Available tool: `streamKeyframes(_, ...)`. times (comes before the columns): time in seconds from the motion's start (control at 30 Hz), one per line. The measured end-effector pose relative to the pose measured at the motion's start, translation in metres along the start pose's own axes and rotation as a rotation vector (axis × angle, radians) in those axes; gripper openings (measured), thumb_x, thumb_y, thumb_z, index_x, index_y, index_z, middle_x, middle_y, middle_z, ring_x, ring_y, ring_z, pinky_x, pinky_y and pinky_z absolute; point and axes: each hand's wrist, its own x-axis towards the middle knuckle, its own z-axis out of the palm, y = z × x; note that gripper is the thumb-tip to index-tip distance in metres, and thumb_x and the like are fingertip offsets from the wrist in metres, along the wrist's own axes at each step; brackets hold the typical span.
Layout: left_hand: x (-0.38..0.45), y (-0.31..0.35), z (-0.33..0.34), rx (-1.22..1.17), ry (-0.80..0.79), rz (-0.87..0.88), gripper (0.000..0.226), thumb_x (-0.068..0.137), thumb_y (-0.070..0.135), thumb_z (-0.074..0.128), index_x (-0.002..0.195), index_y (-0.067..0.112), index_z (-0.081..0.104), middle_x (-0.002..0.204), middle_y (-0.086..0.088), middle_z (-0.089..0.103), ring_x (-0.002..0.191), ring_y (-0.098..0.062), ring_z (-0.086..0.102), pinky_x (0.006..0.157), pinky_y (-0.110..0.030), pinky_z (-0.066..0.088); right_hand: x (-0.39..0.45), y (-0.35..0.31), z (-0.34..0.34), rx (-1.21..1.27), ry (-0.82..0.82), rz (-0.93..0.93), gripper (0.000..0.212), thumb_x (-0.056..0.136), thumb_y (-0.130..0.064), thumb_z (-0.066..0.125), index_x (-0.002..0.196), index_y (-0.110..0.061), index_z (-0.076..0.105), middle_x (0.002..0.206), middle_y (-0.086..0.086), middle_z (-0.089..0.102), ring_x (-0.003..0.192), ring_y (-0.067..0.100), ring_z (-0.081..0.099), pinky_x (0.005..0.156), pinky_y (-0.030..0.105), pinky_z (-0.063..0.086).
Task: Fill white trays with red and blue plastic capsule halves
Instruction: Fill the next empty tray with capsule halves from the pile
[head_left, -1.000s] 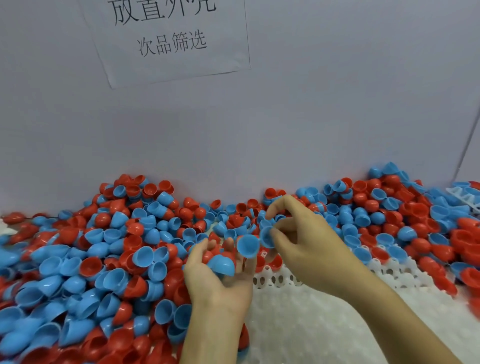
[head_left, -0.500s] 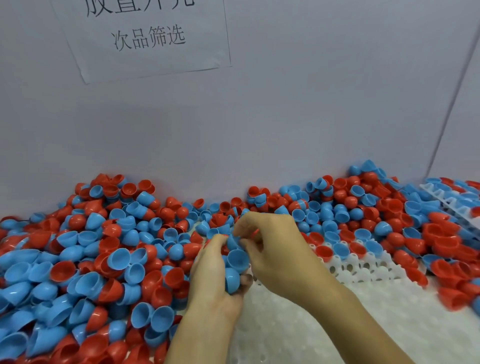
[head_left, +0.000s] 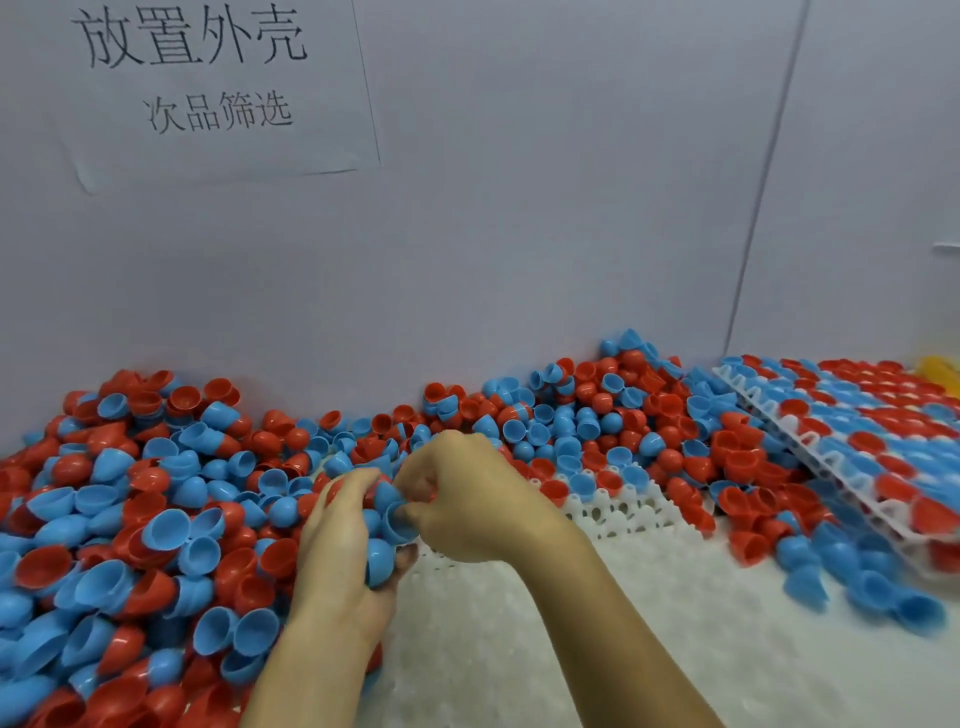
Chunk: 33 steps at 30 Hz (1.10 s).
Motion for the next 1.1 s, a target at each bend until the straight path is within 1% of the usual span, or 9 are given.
streamKeyframes(0.07, -0.006, -0.001, -0.007, 0.044, 0.049, 0.016, 0.012, 0.095, 0.024, 0.063, 0.103, 0.014, 0.065, 0.087, -0.009, 0.067, 0.066, -0.02, 0.062, 0.037, -0.022, 0.045, -0.002, 0.002, 0.005, 0.028, 0.005, 0.019, 0.008, 0.092, -0.016, 0.066, 0.092, -0.012, 0.073, 0.085, 0.004, 0.071, 0.069, 0.02, 0.065, 0.062, 0.034, 0.058)
streamKeyframes(0.2, -0.017, -0.002, -0.029, 0.1, 0.103, 0.044, 0.008, 0.094, 0.022, 0.065, 0.093, 0.014, 0.066, 0.076, -0.006, 0.064, 0.059, -0.017, 0.056, 0.035, -0.02, 0.039, -0.005, 0.009, 0.011, 0.14, 0.124, 0.05, 0.019, 0.094, -0.013, 0.064, 0.076, -0.01, 0.066, 0.068, 0.005, 0.064, 0.055, 0.014, 0.056, 0.051, 0.018, 0.049)
streamKeyframes(0.3, -0.023, 0.005, -0.041, 0.058, 0.065, 0.004, 0.009, 0.094, 0.02, 0.062, 0.088, 0.013, 0.063, 0.069, -0.004, 0.058, 0.053, -0.015, 0.051, 0.029, -0.017, 0.032, -0.004, 0.019, 0.016, 0.183, 0.183, 0.086, 0.026, 0.095, -0.015, 0.064, 0.076, 0.002, 0.064, 0.064, 0.011, 0.058, 0.051, 0.011, 0.047, 0.048, 0.013, 0.044)
streamKeyframes(0.47, -0.023, 0.014, -0.049, 0.081, -0.018, 0.073, 0.012, 0.092, 0.018, 0.063, 0.08, 0.016, 0.06, 0.065, -0.002, 0.058, 0.049, -0.012, 0.051, 0.029, -0.019, 0.032, -0.002, 0.034, 0.015, 0.163, 0.179, 0.141, 0.027, 0.095, -0.021, 0.066, 0.075, -0.004, 0.069, 0.064, 0.01, 0.061, 0.047, 0.005, 0.046, 0.046, 0.004, 0.038)
streamKeyframes(0.57, -0.02, 0.016, -0.049, 0.133, -0.023, 0.123, 0.011, 0.092, 0.02, 0.064, 0.081, 0.017, 0.064, 0.063, -0.001, 0.061, 0.047, -0.011, 0.052, 0.035, -0.018, 0.032, -0.003, 0.038, 0.014, 0.078, 0.173, 0.149, 0.027, 0.094, -0.021, 0.068, 0.068, -0.013, 0.067, 0.061, 0.001, 0.06, 0.048, 0.004, 0.049, 0.045, 0.007, 0.039)
streamKeyframes(0.67, -0.017, 0.017, -0.051, 0.185, -0.009, 0.177, 0.01, 0.092, 0.022, 0.066, 0.083, 0.018, 0.066, 0.064, 0.001, 0.062, 0.046, -0.009, 0.051, 0.04, -0.02, 0.032, -0.002, 0.035, 0.019, -0.004, 0.148, 0.122, 0.023, 0.092, -0.019, 0.07, 0.073, -0.007, 0.069, 0.069, 0.009, 0.064, 0.05, 0.006, 0.05, 0.047, 0.017, 0.048)
streamKeyframes(0.77, -0.015, 0.016, -0.053, 0.208, 0.0, 0.195, 0.014, 0.093, 0.019, 0.063, 0.079, 0.02, 0.065, 0.065, 0.0, 0.061, 0.046, -0.009, 0.049, 0.045, -0.023, 0.032, 0.001, 0.026, 0.033, -0.139, 0.114, 0.117, 0.012, 0.091, -0.015, 0.069, 0.09, -0.004, 0.072, 0.086, 0.011, 0.071, 0.068, 0.017, 0.065, 0.064, 0.033, 0.061)
streamKeyframes(1.0, -0.014, 0.015, -0.052, 0.205, -0.017, 0.142, 0.009, 0.094, 0.022, 0.064, 0.086, 0.019, 0.068, 0.076, -0.005, 0.061, 0.053, -0.013, 0.05, 0.04, -0.02, 0.031, 0.001, 0.01, 0.065, -0.429, 0.026, 0.113, 0.012, 0.092, -0.02, 0.065, 0.103, -0.014, 0.066, 0.097, 0.005, 0.058, 0.077, 0.023, 0.058, 0.072, 0.035, 0.056)
streamKeyframes(1.1, -0.017, 0.017, -0.051, 0.149, -0.078, 0.096, 0.006, 0.093, 0.024, 0.065, 0.092, 0.018, 0.068, 0.076, -0.006, 0.062, 0.053, -0.014, 0.05, 0.039, -0.02, 0.031, 0.001, 0.012, 0.06, -0.392, -0.024, 0.122, 0.021, 0.095, -0.024, 0.061, 0.113, -0.015, 0.067, 0.106, 0.005, 0.059, 0.084, 0.022, 0.061, 0.078, 0.035, 0.056)
